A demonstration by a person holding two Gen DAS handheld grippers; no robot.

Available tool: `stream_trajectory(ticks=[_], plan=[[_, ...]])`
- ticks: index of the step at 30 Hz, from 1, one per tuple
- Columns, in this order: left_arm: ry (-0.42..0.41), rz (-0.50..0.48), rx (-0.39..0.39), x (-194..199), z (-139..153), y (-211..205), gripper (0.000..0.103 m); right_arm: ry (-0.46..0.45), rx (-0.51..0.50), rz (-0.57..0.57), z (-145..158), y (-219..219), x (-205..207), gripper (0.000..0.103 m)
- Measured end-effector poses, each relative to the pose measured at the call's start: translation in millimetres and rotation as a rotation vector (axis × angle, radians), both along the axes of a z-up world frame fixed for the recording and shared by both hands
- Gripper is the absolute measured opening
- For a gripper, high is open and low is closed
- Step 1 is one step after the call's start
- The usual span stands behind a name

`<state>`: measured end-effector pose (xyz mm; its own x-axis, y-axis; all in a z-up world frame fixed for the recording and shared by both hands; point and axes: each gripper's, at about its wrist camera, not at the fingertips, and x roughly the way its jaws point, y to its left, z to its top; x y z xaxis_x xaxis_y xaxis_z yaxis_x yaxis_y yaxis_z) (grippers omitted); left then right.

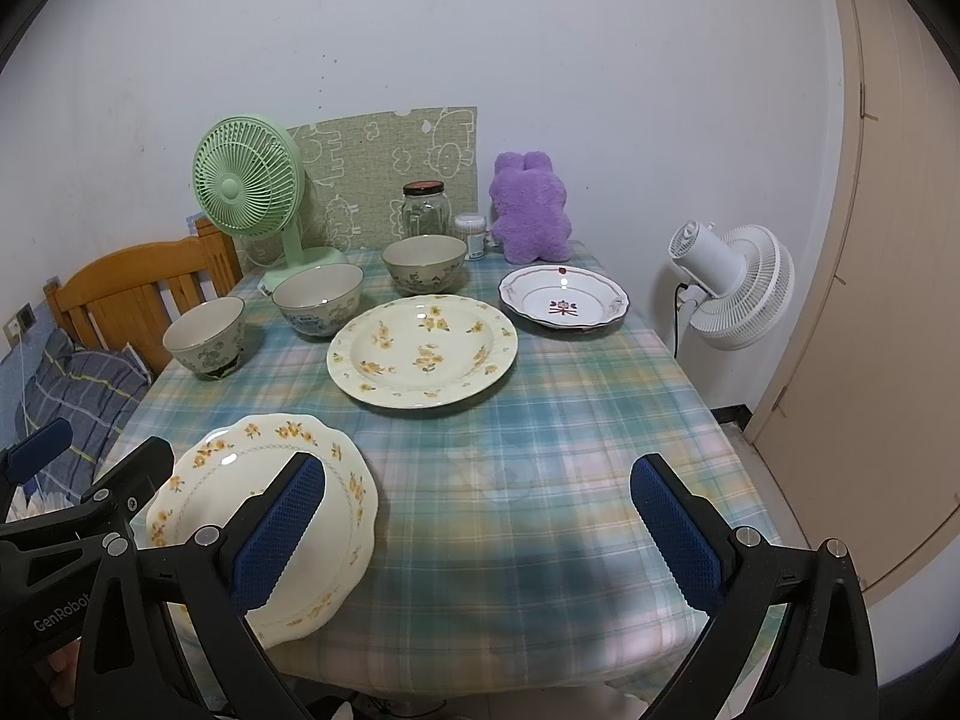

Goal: Organize plates and bowls

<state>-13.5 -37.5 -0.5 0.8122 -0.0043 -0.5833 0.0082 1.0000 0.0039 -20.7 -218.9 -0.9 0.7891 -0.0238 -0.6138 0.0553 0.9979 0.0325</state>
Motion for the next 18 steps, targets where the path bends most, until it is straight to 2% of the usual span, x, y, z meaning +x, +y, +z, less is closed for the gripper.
stream_trajectory(ticks=[18], plan=[[0.005, -0.004, -0.001, -1.7, 0.5, -3.3, 0.1, 0.004, -0.004, -0.004, -0.8, -2.3, -2.7, 0.102]])
